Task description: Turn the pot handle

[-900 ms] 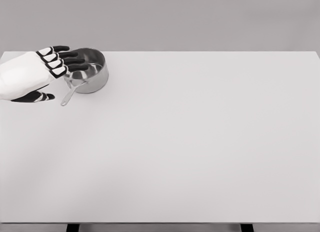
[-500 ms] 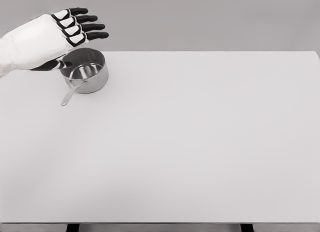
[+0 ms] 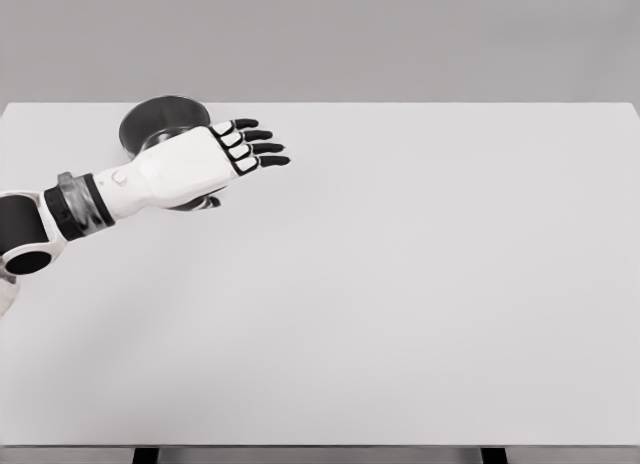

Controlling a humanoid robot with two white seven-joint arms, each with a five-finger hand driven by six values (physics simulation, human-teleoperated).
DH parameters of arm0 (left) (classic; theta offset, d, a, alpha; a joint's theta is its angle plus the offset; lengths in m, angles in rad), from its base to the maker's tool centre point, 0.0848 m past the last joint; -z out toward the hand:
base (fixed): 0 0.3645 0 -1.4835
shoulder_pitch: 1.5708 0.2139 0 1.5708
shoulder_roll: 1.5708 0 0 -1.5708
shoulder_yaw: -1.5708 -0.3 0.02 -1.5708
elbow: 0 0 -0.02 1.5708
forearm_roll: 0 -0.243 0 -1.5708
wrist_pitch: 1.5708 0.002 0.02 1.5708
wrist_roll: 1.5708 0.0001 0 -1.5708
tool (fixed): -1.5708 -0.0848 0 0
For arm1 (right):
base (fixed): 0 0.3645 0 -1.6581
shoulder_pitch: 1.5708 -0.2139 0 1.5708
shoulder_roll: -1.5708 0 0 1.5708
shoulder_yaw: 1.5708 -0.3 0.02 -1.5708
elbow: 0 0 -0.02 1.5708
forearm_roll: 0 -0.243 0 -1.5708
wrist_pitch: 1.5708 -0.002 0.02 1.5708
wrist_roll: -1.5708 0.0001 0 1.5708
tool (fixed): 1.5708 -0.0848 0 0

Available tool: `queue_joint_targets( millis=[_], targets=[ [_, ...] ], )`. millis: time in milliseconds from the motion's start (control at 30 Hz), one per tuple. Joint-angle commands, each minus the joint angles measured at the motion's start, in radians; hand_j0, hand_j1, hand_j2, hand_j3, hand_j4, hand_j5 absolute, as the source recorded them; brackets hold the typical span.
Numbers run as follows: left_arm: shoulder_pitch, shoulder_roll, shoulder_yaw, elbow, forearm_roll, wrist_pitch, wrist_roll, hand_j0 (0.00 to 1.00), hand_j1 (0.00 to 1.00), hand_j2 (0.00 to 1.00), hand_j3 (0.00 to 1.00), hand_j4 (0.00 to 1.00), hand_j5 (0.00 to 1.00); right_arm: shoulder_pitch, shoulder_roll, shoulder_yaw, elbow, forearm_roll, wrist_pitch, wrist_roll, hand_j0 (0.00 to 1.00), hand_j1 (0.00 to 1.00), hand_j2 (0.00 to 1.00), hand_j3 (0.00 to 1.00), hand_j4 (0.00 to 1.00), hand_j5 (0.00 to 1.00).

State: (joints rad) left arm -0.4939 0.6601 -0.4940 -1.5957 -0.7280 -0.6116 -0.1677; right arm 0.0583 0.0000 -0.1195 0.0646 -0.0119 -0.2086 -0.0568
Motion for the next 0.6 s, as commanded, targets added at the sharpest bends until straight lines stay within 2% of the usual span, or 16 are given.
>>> queue_joint_targets(
  millis=[0, 67, 133, 200, 567],
  targets=[
    [0.000, -0.013, 0.002, 0.083, -0.013, 0.001, 0.005, 1.00, 1.00, 1.00, 1.00, 1.00, 1.00, 0.000, 0.000, 0.000, 0.000, 0.000, 0.000, 0.000, 1.00, 1.00, 1.00, 1.00, 1.00, 1.00],
    [-0.003, -0.011, 0.012, 0.098, -0.014, 0.001, 0.004, 1.00, 1.00, 1.00, 1.00, 1.00, 1.00, 0.000, 0.000, 0.000, 0.000, 0.000, 0.000, 0.000, 1.00, 1.00, 1.00, 1.00, 1.00, 1.00],
    [-0.008, -0.013, 0.020, 0.149, -0.014, 0.001, 0.005, 1.00, 1.00, 1.00, 1.00, 1.00, 1.00, 0.000, 0.000, 0.000, 0.000, 0.000, 0.000, 0.000, 1.00, 1.00, 1.00, 1.00, 1.00, 1.00],
    [-0.009, -0.010, 0.045, 0.151, -0.014, 0.001, 0.005, 1.00, 1.00, 1.00, 1.00, 1.00, 1.00, 0.000, 0.000, 0.000, 0.000, 0.000, 0.000, 0.000, 1.00, 1.00, 1.00, 1.00, 1.00, 1.00],
    [-0.012, -0.017, 0.060, 0.223, -0.028, 0.001, 0.005, 1.00, 1.00, 1.00, 1.00, 1.00, 1.00, 0.000, 0.000, 0.000, 0.000, 0.000, 0.000, 0.000, 1.00, 1.00, 1.00, 1.00, 1.00, 1.00]
  ],
)
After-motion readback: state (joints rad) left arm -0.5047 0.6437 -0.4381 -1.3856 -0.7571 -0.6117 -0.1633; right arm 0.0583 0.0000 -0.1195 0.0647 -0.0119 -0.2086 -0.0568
